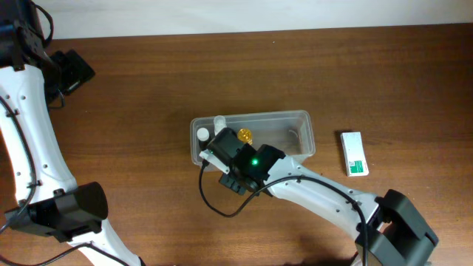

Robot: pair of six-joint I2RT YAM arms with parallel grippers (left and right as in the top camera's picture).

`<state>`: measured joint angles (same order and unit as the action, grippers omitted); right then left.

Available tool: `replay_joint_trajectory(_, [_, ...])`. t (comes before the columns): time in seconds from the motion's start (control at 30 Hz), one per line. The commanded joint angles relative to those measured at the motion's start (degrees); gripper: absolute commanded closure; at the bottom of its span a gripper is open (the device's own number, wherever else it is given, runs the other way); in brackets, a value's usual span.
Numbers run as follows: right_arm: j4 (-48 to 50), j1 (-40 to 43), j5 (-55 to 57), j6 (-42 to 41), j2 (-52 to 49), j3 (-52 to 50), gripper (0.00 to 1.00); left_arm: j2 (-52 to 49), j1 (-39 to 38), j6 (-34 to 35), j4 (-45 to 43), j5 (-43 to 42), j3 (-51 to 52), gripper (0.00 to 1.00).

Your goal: Pack container

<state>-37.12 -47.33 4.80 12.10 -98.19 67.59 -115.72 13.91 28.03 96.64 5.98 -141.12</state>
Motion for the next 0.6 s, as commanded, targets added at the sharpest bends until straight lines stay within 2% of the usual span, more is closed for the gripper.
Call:
replay_joint_trajectory(0.0, [1.0,1.9,0.3,-1.8,-0.7,-0.2,0.96,0.5,0.1,-0.9,0.0,-0.2,-0.6,0.0])
replay_joint_trajectory(0.37, [1.5,2.3,-4.3,-2.1,-0.7,-0.2,0.96,0.5,0.1,-0.9,0.0,-0.2,-0.6,0.0])
replay_joint_trajectory(0.57, [-2.5,2.4,-7.4,-2.1,-0.4,-0.2,0.96,0.5,0.1,-0.9,0.0,-0.2,-0.6,0.0])
